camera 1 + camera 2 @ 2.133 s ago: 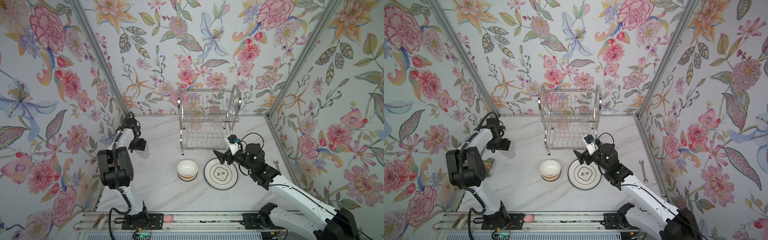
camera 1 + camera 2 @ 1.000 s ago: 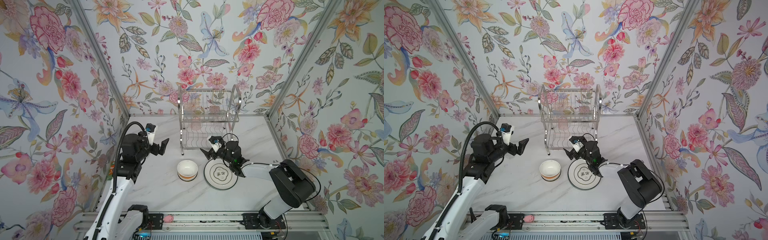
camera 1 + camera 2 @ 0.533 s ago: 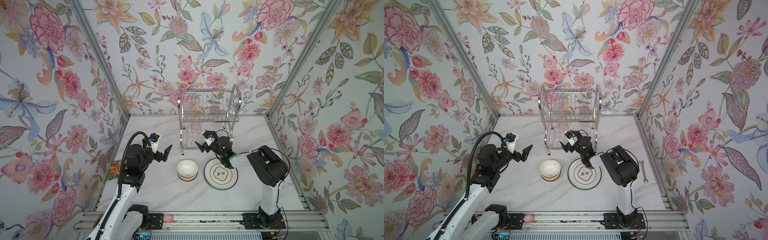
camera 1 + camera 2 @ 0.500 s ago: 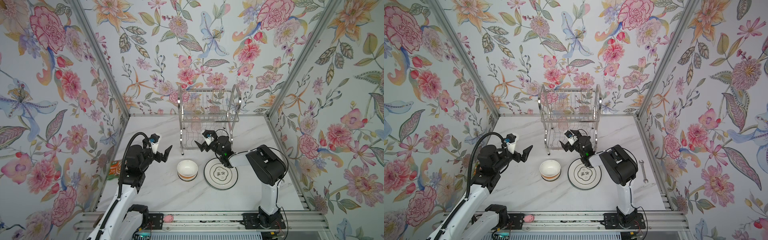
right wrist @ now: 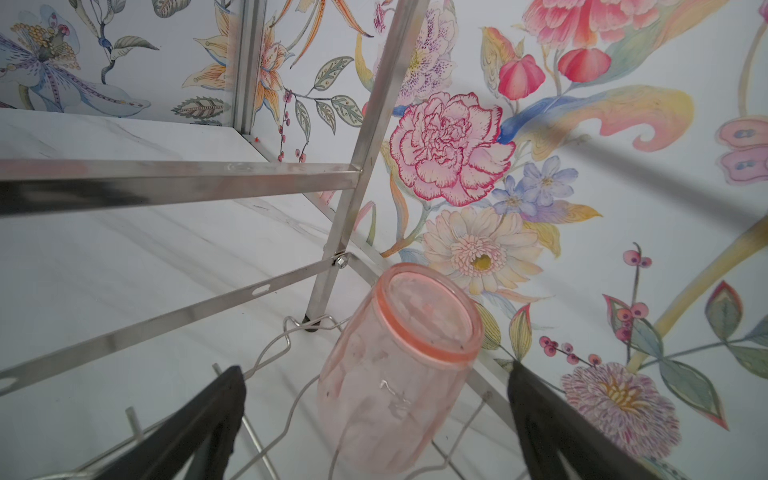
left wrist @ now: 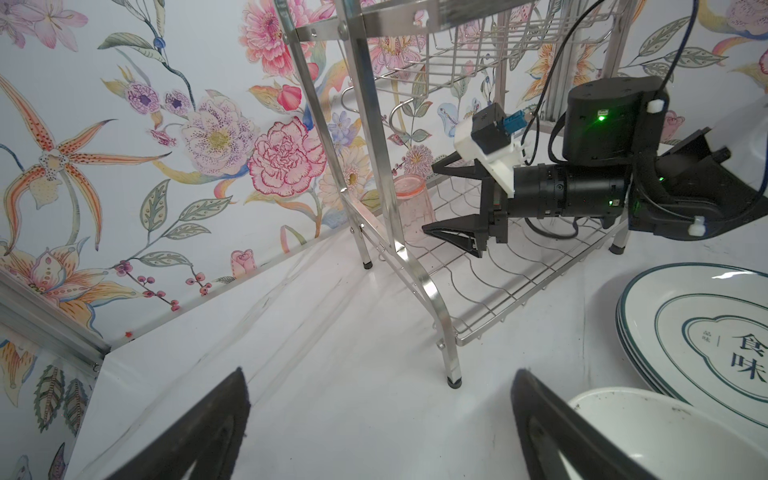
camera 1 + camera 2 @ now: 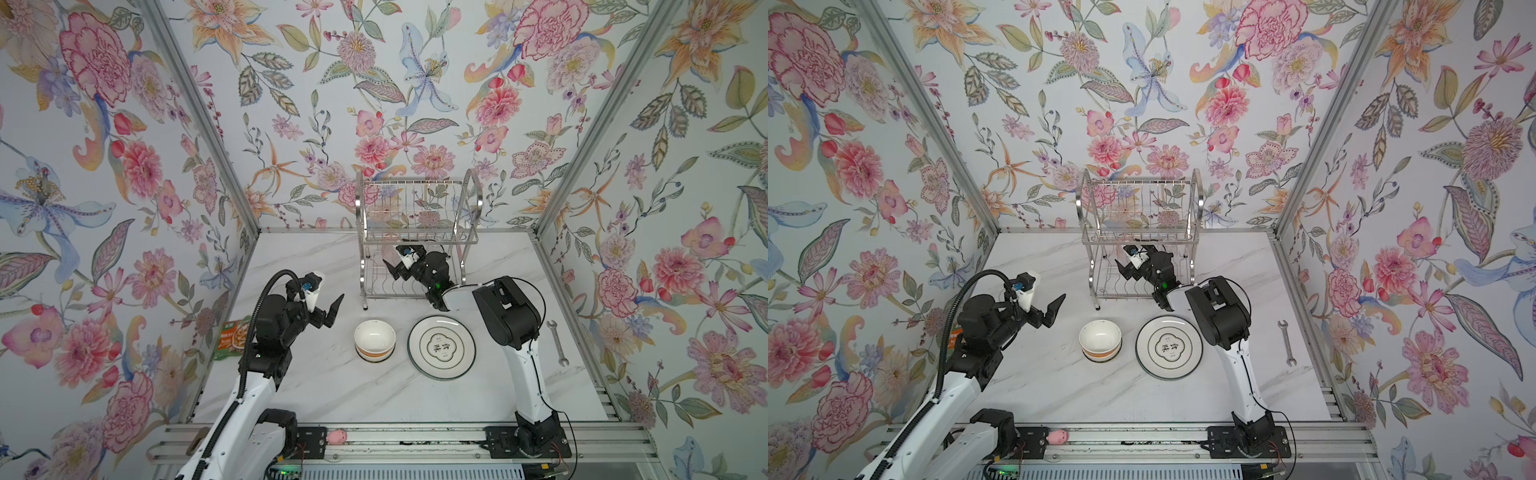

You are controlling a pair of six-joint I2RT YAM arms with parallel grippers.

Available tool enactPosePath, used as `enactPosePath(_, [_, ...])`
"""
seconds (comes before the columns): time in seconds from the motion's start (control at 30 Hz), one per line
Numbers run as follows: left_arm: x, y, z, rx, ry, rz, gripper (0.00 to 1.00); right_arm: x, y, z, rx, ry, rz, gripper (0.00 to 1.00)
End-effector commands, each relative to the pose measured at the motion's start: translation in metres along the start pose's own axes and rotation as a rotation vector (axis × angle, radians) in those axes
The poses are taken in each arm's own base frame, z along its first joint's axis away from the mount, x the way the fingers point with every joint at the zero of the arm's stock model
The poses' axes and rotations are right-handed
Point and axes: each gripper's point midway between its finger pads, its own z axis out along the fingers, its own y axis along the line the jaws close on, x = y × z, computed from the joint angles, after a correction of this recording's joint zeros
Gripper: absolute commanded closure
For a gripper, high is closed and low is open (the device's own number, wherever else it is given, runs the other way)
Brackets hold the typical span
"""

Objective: Unload the mixed dishes from the dish rack
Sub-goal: 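Reach the right gripper into the lower rack around the pink glass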

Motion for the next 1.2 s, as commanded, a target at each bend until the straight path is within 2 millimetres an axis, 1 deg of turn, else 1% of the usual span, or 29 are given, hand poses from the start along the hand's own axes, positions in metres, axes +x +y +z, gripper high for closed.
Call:
enactPosePath(0.0, [0.003,-0.001,0.000,-0.006,0.008,0.020,0.01,0.006,-0.001,0.012,-0.024,0.004,-0.007,0.01])
enactPosePath(0.13, [0.004,-0.002,-0.001,-0.008,0.010,0.028,0.01,0.006,-0.003,0.026,-0.033,-0.006,0.008,0.01])
enactPosePath(0.27, [0.008,-0.002,0.001,-0.004,0.023,0.028,0.01,0.011,-0.003,0.036,-0.039,-0.002,0.028,0.01])
enactPosePath(0.53, [0.015,-0.004,0.002,-0.002,0.031,0.025,0.01,0.014,-0.002,0.047,-0.079,-0.001,0.035,0.01])
enactPosePath(0.67, [0.011,-0.001,0.002,-0.008,0.041,0.060,0.01,0.014,0.002,0.051,-0.108,-0.011,0.021,0.00])
enactPosePath(0.77, [0.011,-0.001,0.002,-0.006,0.044,0.065,0.01,0.014,0.005,0.054,-0.124,-0.007,0.015,0.04])
enactPosePath(1.03, [0.018,-0.003,0.000,-0.004,0.070,0.069,0.01,0.013,0.009,0.053,-0.144,-0.003,0.011,0.12])
enactPosePath(1.17, [0.017,-0.002,-0.002,-0.012,0.068,0.076,0.01,0.012,0.012,0.052,-0.150,0.001,0.020,0.20])
